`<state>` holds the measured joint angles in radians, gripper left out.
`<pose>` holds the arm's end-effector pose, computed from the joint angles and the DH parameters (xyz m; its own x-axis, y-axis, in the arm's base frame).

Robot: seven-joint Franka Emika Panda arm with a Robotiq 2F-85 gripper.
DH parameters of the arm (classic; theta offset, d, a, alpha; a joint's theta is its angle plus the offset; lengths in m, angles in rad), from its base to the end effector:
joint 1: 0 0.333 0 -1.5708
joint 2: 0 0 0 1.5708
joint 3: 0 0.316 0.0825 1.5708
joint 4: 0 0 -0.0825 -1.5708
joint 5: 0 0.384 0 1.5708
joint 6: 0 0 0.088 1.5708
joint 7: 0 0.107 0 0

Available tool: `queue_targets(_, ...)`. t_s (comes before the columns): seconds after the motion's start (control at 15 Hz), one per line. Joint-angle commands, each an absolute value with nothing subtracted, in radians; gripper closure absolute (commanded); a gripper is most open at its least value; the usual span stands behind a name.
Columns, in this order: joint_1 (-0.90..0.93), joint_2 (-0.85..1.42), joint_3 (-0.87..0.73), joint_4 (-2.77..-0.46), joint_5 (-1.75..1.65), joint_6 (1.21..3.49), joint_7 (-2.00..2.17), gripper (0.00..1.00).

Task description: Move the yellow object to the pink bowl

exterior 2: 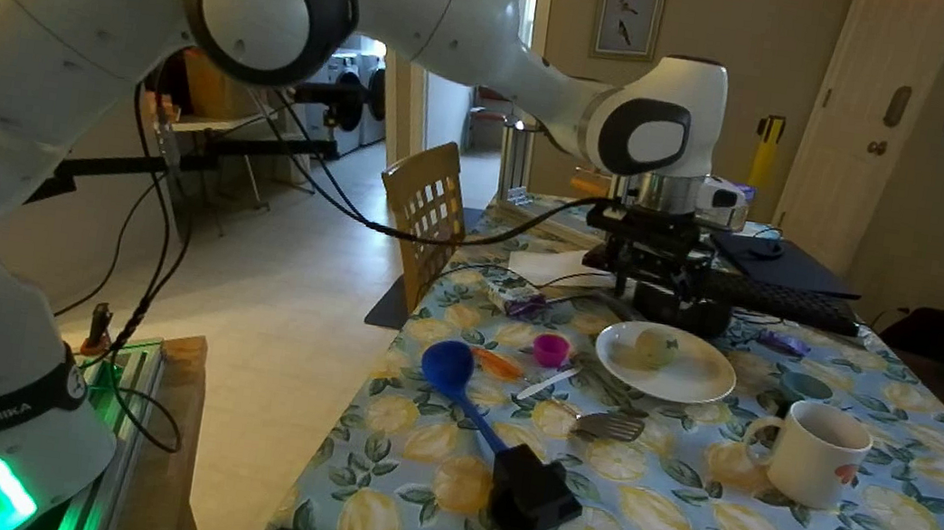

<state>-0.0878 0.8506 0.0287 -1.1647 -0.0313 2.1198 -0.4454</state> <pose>0.7709 -0.0537 0.2917 0.9200 0.3811 0.0915 0.3778 -0.9245 0.0511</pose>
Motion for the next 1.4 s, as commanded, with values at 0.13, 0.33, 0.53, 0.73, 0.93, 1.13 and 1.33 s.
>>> queue_targets(0.13,-0.056,0.982,-0.001,-1.014,-0.085,2.122,-0.366,0.0)
queue_targets(0.33,-0.057,1.032,0.003,-0.936,-0.085,2.082,-0.362,0.0)
queue_targets(0.53,-0.069,0.984,0.016,-1.027,-0.076,2.123,-0.385,0.0)
queue_targets(0.73,-0.078,0.998,0.022,-1.012,-0.048,2.152,-0.341,0.0)
queue_targets(0.93,-0.077,1.037,0.019,-0.974,-0.036,2.222,-0.274,0.0)
queue_targets(1.13,-0.09,1.069,0.038,-0.944,-0.028,2.241,-0.29,0.0)
queue_targets(1.33,-0.097,1.111,0.063,-0.898,-0.019,2.226,-0.325,0.0)
